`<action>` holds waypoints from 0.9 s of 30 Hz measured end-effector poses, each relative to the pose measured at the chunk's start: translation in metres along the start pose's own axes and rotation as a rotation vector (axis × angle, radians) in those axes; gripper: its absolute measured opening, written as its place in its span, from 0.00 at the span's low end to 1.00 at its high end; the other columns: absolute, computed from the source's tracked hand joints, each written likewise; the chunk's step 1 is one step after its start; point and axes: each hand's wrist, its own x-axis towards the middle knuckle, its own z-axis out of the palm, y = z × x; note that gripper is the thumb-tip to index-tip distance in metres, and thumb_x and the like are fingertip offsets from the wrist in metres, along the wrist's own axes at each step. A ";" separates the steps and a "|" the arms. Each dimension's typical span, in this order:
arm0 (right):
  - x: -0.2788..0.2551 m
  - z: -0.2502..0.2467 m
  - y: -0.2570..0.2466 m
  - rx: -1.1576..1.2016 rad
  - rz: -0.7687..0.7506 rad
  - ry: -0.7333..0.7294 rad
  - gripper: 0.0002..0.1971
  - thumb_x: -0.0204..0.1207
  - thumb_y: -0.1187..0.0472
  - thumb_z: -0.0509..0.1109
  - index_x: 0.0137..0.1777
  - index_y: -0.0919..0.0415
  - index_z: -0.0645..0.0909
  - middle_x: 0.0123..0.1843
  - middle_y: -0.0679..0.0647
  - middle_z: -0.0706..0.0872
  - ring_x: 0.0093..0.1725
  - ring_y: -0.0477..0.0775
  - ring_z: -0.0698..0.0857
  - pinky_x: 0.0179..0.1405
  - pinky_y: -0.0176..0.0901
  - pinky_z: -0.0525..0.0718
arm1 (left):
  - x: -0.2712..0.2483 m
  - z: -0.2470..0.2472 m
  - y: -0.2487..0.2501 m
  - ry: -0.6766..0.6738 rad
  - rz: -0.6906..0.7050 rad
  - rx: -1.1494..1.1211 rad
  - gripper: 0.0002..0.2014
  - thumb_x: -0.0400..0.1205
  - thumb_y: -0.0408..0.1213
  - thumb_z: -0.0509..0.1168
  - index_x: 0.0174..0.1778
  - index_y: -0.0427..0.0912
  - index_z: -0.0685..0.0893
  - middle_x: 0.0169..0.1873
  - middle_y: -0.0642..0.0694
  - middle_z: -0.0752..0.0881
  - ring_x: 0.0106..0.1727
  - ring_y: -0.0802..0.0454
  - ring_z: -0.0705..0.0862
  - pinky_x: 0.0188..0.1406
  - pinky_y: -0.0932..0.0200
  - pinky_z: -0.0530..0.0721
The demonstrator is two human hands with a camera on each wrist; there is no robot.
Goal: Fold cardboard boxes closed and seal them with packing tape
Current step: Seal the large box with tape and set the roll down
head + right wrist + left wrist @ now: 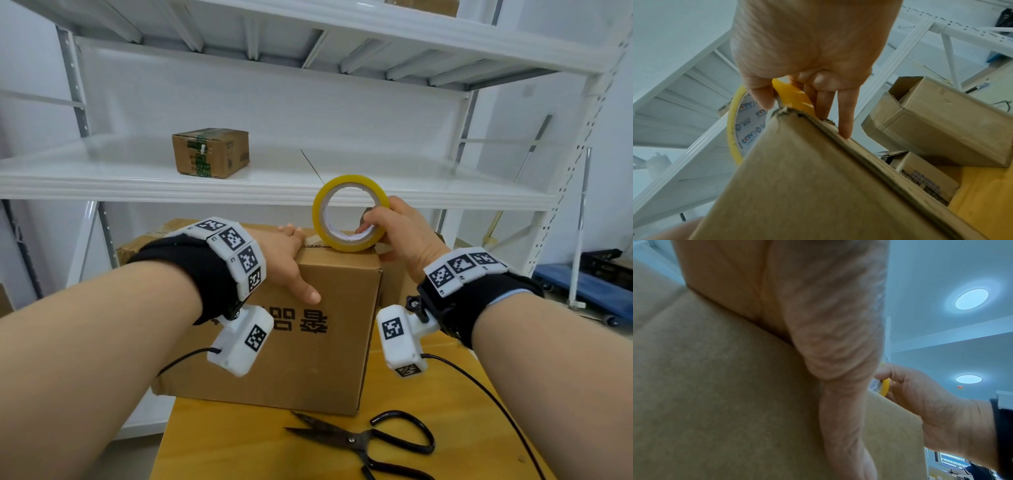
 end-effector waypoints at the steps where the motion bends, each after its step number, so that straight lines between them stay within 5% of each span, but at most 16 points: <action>1: 0.000 0.000 0.000 0.007 -0.002 0.011 0.07 0.79 0.61 0.68 0.55 0.60 0.79 0.45 0.58 0.86 0.39 0.51 0.84 0.27 0.38 0.87 | 0.000 0.000 0.000 -0.008 -0.004 0.004 0.61 0.68 0.68 0.73 0.87 0.45 0.44 0.86 0.47 0.49 0.86 0.48 0.50 0.85 0.46 0.54; 11: 0.006 0.002 -0.001 -0.036 -0.024 -0.001 0.03 0.75 0.61 0.68 0.47 0.55 0.77 0.39 0.52 0.82 0.41 0.54 0.82 0.39 0.49 0.86 | 0.011 0.000 0.018 -0.003 0.046 0.007 0.64 0.57 0.78 0.69 0.85 0.50 0.54 0.83 0.47 0.58 0.84 0.45 0.57 0.81 0.38 0.62; 15: 0.007 0.006 -0.001 -0.033 -0.031 -0.009 0.05 0.75 0.58 0.70 0.48 0.55 0.78 0.46 0.59 0.86 0.45 0.59 0.86 0.44 0.54 0.89 | 0.010 -0.002 0.011 -0.016 0.063 -0.042 0.65 0.53 0.79 0.69 0.85 0.54 0.54 0.83 0.50 0.58 0.83 0.47 0.59 0.81 0.39 0.63; 20: 0.008 0.030 -0.002 -0.046 -0.015 -0.037 0.20 0.65 0.48 0.74 0.52 0.60 0.80 0.57 0.69 0.87 0.58 0.71 0.88 0.52 0.74 0.89 | 0.004 -0.011 -0.008 -0.047 0.074 -0.129 0.61 0.56 0.70 0.76 0.84 0.59 0.56 0.80 0.52 0.61 0.79 0.46 0.64 0.80 0.41 0.65; 23: 0.011 0.039 0.001 -0.004 0.017 -0.063 0.26 0.59 0.41 0.78 0.53 0.56 0.83 0.56 0.65 0.88 0.56 0.66 0.90 0.52 0.72 0.90 | 0.002 -0.007 -0.019 -0.009 0.075 -0.156 0.60 0.52 0.75 0.75 0.81 0.62 0.61 0.77 0.54 0.67 0.75 0.48 0.70 0.78 0.42 0.69; 27: 0.010 0.034 0.007 -0.089 0.007 -0.151 0.26 0.63 0.41 0.82 0.57 0.54 0.84 0.55 0.55 0.91 0.56 0.58 0.91 0.58 0.67 0.89 | 0.002 -0.001 -0.022 0.006 0.084 -0.174 0.56 0.52 0.77 0.73 0.77 0.66 0.65 0.72 0.56 0.74 0.69 0.50 0.76 0.74 0.43 0.74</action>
